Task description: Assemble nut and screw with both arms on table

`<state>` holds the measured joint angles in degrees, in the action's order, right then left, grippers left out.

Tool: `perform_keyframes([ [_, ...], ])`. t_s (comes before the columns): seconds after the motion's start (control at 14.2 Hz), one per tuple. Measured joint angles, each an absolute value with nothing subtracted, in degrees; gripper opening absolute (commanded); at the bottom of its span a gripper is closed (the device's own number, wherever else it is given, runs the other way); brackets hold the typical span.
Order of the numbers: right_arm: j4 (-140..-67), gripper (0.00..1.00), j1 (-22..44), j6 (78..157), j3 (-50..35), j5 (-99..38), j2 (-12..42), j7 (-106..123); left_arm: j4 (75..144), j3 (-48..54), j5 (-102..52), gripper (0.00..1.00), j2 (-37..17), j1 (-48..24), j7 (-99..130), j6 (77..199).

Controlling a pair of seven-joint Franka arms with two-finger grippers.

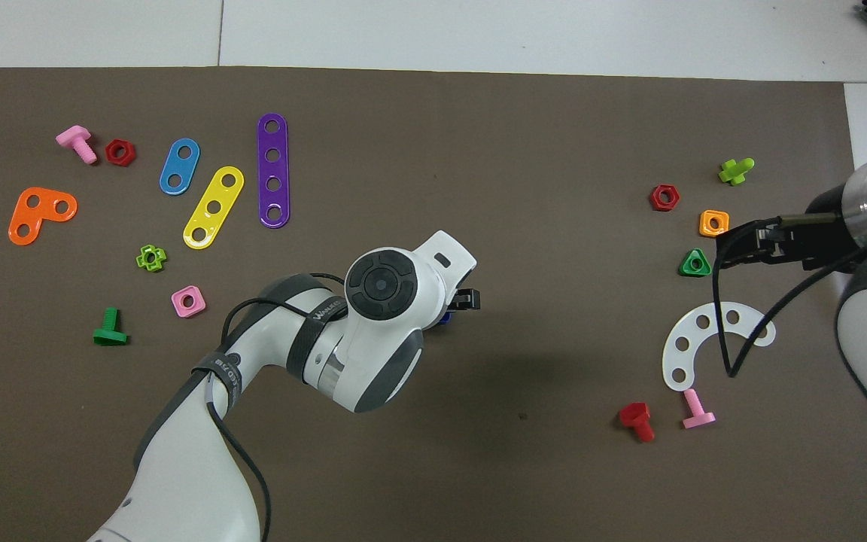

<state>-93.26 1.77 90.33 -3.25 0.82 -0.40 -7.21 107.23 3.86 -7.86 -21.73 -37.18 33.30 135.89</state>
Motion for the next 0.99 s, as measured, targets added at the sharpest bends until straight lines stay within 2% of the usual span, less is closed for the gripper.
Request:
perform_keyframes([
  [0.42,-93.26,1.00,1.77,90.33,-3.25,0.82,-0.40,-7.21,97.43,2.76,-7.42,1.00,-20.61,-34.77,32.98,118.16],
  [0.7,-93.26,1.00,1.77,90.33,-3.25,0.82,-0.40,-7.21,96.72,2.66,-7.14,1.00,-16.02,-30.90,26.23,107.64],
  [0.99,-93.26,1.00,1.77,90.33,-3.25,0.82,-0.40,-7.21,97.48,2.37,-7.00,1.00,-9.63,-22.17,9.55,94.50],
])
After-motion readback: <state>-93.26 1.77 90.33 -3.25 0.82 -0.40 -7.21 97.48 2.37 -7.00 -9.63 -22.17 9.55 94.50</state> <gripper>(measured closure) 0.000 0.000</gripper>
